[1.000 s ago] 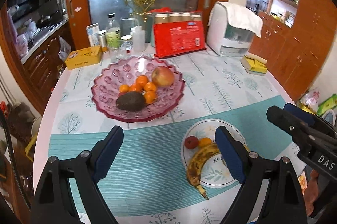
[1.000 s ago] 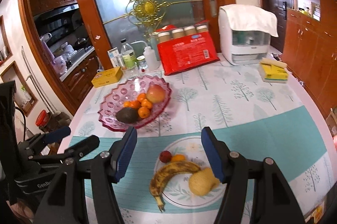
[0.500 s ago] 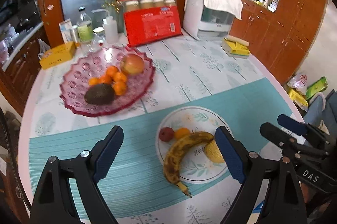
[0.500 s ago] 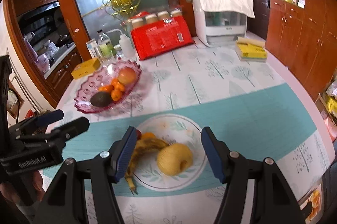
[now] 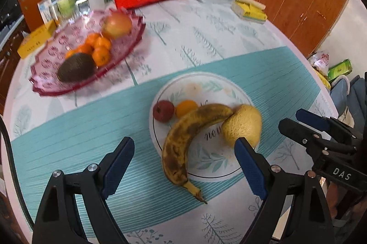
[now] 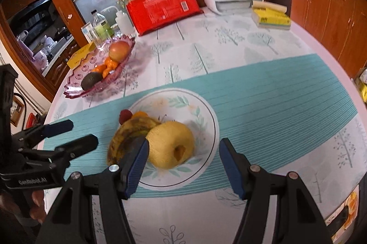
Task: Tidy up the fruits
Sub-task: 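Withdraw both open grippers from the bowl back toward the fruit plate, then grasp the banana with the left gripper while the right gripper grasps the yellow pear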
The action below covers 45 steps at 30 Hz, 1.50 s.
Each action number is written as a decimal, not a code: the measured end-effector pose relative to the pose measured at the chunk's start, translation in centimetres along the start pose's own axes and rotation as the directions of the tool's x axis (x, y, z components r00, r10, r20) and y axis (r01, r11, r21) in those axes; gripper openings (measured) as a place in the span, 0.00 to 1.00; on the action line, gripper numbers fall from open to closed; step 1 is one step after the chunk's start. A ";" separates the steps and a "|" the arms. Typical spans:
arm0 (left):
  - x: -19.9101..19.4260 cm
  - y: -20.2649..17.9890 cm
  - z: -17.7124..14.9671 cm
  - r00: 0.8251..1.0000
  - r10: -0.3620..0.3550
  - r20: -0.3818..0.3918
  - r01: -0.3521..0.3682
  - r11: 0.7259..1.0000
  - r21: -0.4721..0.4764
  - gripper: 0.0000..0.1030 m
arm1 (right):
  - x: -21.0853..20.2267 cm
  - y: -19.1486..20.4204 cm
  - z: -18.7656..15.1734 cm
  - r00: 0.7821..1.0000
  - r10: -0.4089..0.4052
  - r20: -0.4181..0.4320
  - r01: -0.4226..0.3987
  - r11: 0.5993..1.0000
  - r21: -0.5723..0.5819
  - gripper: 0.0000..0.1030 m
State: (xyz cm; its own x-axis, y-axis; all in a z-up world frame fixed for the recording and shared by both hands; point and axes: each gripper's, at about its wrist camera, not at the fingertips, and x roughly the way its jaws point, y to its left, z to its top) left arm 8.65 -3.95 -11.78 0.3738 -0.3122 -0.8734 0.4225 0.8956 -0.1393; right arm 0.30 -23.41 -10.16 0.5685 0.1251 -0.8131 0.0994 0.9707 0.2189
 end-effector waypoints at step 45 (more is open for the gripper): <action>9.7 1.3 0.9 0.985 -0.056 -0.166 0.059 0.998 0.015 0.57 | 8.9 0.5 0.1 0.965 0.190 -0.183 -0.192 0.981 0.010 0.72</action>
State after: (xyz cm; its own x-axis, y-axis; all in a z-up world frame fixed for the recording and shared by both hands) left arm 13.59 -6.06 -19.96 0.2072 -0.3046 -0.9297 0.4563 0.8707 -0.1836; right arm 5.44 -21.80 -17.24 0.4181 0.3430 -0.8412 -0.0031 0.9265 0.3762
